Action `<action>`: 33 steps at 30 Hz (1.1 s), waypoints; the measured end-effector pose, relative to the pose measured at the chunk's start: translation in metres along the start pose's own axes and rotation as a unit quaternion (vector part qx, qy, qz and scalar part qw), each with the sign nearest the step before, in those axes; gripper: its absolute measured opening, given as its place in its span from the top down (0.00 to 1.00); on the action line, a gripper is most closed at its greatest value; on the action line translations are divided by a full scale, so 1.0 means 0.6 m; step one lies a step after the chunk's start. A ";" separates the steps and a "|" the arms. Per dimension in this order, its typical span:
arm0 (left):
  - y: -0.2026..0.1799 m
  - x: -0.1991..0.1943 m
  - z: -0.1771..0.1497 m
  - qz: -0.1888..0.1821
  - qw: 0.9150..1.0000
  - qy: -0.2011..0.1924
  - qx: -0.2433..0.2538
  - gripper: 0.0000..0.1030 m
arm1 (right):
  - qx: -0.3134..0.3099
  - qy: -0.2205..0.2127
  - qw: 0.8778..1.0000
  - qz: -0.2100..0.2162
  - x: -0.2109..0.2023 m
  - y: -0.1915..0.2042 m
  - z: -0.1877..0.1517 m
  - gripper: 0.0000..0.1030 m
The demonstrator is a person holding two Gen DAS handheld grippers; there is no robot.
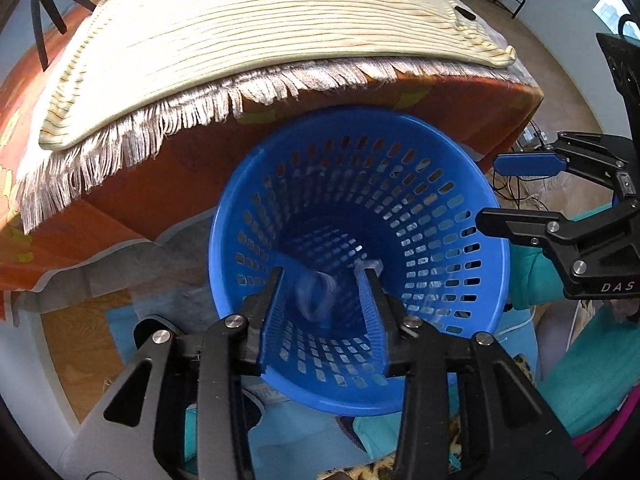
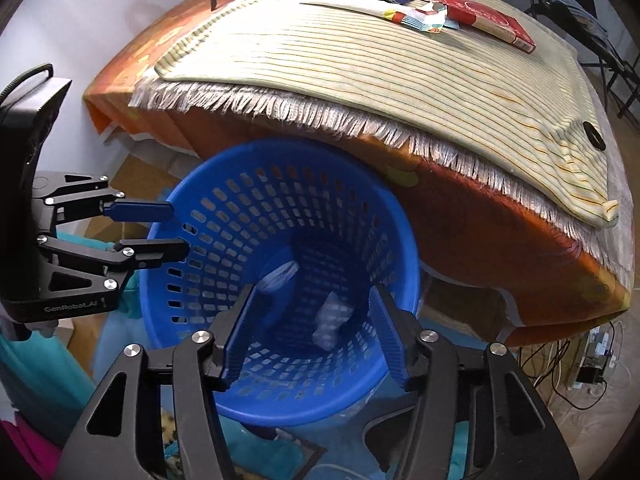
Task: Collect trash
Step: 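Move both tools back over the striped cloth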
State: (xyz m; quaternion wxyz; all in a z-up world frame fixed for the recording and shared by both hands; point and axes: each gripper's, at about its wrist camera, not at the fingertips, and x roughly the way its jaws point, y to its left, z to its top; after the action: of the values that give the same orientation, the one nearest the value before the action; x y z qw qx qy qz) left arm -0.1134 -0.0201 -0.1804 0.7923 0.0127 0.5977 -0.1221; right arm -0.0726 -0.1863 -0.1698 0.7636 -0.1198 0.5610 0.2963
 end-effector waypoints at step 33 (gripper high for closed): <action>0.062 -0.074 0.236 -0.016 0.997 -0.074 0.022 0.41 | 0.084 -0.099 0.989 -0.071 -0.139 -0.187 0.101 0.36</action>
State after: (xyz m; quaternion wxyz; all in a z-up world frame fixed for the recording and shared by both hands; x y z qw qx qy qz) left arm 0.0166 0.0001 -0.1024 0.8320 0.0113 0.5344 -0.1482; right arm 0.0249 -0.2707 -0.0885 0.8419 -0.0649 0.4957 0.2033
